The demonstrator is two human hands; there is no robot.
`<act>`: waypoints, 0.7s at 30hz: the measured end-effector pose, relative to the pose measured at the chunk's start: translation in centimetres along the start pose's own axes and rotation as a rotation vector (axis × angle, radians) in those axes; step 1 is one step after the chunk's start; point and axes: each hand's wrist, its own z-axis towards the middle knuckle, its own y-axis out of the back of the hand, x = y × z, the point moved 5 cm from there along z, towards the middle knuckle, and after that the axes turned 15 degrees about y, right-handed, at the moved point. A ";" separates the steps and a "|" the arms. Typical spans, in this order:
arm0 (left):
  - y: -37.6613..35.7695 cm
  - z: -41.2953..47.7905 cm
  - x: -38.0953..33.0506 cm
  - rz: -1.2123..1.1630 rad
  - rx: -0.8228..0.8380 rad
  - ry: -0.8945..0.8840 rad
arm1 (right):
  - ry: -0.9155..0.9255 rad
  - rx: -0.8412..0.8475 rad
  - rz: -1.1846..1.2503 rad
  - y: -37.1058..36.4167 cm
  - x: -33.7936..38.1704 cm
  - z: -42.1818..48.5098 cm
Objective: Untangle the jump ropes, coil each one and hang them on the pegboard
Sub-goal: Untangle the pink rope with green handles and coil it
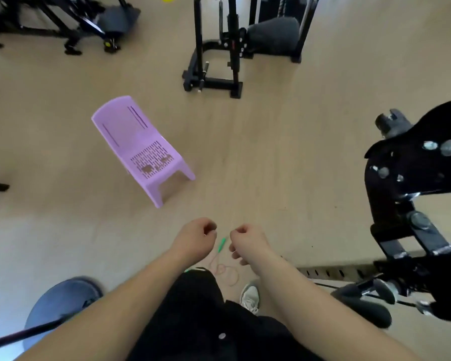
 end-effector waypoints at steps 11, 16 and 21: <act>4.7 15.1 -12.8 0.456 0.153 -0.387 | -0.121 -0.160 -0.219 4.1 3.1 10.3; 6.1 22.8 -18.7 0.822 0.299 -0.688 | -0.304 -0.320 -0.026 5.1 5.0 14.4; 6.8 23.1 -20.6 1.038 0.416 -0.961 | -0.408 -0.615 0.253 0.4 6.1 12.3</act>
